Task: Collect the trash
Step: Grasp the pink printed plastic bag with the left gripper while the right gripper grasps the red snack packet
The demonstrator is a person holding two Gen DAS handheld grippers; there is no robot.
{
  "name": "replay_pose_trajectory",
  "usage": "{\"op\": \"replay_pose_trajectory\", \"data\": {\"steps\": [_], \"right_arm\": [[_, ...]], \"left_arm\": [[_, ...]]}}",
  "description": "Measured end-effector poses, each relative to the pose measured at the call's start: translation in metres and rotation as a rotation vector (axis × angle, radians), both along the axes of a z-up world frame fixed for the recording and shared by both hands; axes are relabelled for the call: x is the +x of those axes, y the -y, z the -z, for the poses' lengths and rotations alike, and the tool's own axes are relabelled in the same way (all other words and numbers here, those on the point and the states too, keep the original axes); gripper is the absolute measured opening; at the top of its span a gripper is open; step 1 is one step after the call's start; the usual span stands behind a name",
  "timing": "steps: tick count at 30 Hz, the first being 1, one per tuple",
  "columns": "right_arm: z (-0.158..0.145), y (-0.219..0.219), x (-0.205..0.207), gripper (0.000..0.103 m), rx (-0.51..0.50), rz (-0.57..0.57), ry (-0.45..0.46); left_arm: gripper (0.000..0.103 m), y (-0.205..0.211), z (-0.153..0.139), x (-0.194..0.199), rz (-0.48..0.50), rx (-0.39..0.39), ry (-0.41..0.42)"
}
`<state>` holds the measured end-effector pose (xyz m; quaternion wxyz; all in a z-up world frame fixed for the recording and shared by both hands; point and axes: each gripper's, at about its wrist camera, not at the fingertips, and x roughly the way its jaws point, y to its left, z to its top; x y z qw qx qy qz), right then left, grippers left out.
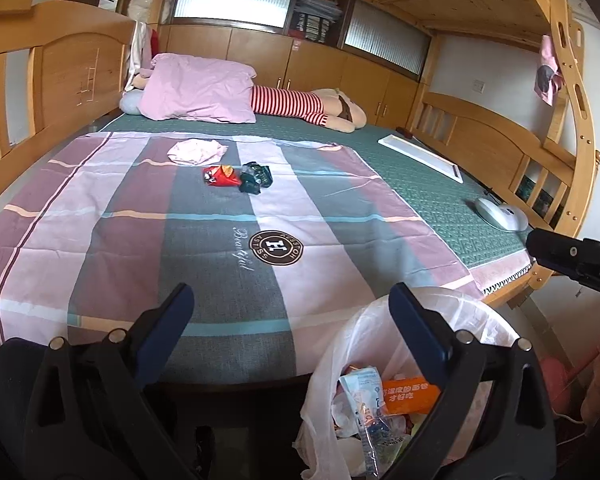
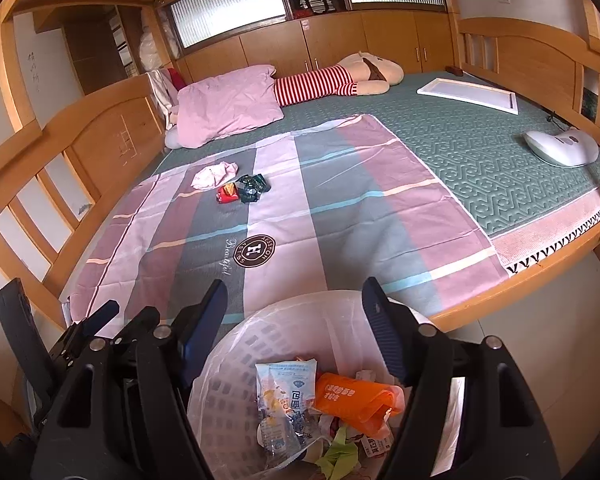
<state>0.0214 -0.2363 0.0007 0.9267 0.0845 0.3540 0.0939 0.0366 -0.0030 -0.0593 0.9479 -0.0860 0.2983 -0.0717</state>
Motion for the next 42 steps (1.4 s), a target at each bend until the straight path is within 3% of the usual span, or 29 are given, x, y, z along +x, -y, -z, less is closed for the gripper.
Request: {"op": "replay_pose_trajectory", "data": {"steps": [4, 9, 14, 24, 27, 28, 30, 32, 34, 39, 42], "right_arm": [[-0.002, -0.001, 0.013, 0.069, 0.017, 0.001, -0.004], [0.001, -0.021, 0.067, 0.069, 0.029, 0.002, -0.026], [0.011, -0.054, 0.127, 0.069, 0.01, -0.038, -0.06], [0.051, -0.15, 0.269, 0.069, 0.006, -0.116, -0.184], [0.06, -0.174, 0.309, 0.069, -0.006, -0.075, -0.191], [0.063, -0.187, 0.327, 0.069, 0.0, -0.09, -0.194], [0.065, -0.211, 0.356, 0.069, -0.011, -0.13, -0.203], [0.069, -0.235, 0.384, 0.069, -0.036, -0.136, -0.206], [0.08, -0.259, 0.417, 0.069, -0.07, -0.122, -0.216], [0.119, -0.28, 0.483, 0.069, 0.003, 0.003, -0.278], [0.136, -0.28, 0.511, 0.069, 0.11, 0.085, -0.297]], "left_arm": [[0.098, -0.004, 0.0, 0.002, -0.013, 0.021, -0.001], [0.098, -0.021, 0.004, 0.019, -0.072, 0.097, -0.037], [0.098, -0.063, 0.018, 0.058, -0.147, 0.032, -0.122], [0.098, -0.163, 0.028, 0.168, -0.516, -0.034, -0.264], [0.098, -0.18, 0.045, 0.178, -0.6, 0.004, -0.264], [0.098, -0.186, 0.056, 0.177, -0.634, 0.019, -0.3], [0.098, -0.2, 0.073, 0.176, -0.694, -0.035, -0.408], [0.098, -0.215, 0.084, 0.167, -0.732, -0.199, -0.428], [0.098, -0.222, 0.088, 0.162, -0.763, -0.27, -0.438], [0.098, -0.228, 0.092, 0.153, -0.799, -0.356, -0.429], [0.098, -0.23, 0.094, 0.155, -0.819, -0.394, -0.424]]}}
